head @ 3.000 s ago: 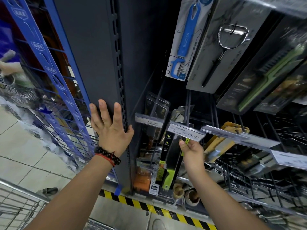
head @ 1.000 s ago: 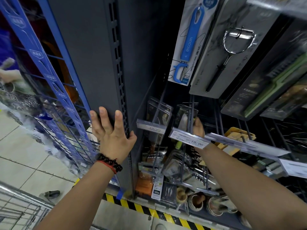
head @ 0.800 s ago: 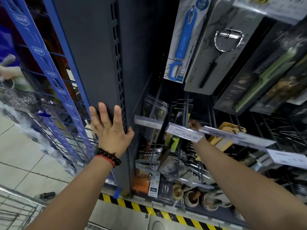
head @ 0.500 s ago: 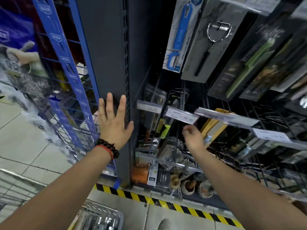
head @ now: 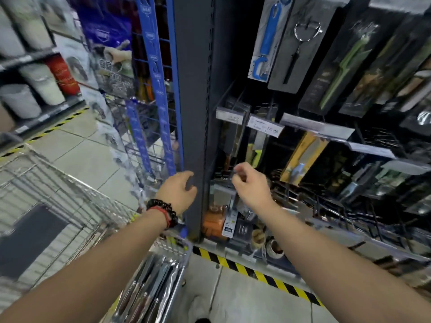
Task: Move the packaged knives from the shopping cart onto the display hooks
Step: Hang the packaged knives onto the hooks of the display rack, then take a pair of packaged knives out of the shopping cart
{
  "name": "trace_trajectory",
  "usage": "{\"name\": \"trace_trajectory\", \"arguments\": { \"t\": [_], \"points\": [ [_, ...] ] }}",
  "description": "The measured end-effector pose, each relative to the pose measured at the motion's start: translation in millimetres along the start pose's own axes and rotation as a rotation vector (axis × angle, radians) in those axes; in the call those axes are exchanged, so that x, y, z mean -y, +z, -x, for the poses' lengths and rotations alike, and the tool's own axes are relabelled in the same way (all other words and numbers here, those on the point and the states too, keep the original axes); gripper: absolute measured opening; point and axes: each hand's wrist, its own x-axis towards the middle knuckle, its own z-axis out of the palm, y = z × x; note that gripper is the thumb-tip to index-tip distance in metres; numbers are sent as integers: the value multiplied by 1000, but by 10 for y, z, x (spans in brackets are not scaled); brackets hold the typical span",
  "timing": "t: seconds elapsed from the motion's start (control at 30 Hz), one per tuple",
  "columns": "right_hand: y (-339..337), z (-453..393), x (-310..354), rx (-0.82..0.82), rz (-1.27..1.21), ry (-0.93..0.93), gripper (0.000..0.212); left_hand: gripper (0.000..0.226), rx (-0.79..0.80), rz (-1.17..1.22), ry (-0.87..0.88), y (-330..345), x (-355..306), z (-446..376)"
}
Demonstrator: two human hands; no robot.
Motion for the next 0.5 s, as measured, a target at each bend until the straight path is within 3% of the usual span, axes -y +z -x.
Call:
{"name": "trace_trajectory", "arguments": {
  "t": [0.3,0.5],
  "points": [
    [933,1171,579,187,99,-171,20,36,5,-179,-133,-419,738,1545],
    [1707,1812,1009,251,-26,-157,13,43,30,-132,-198,-820,1548,2164]
  ]
}}
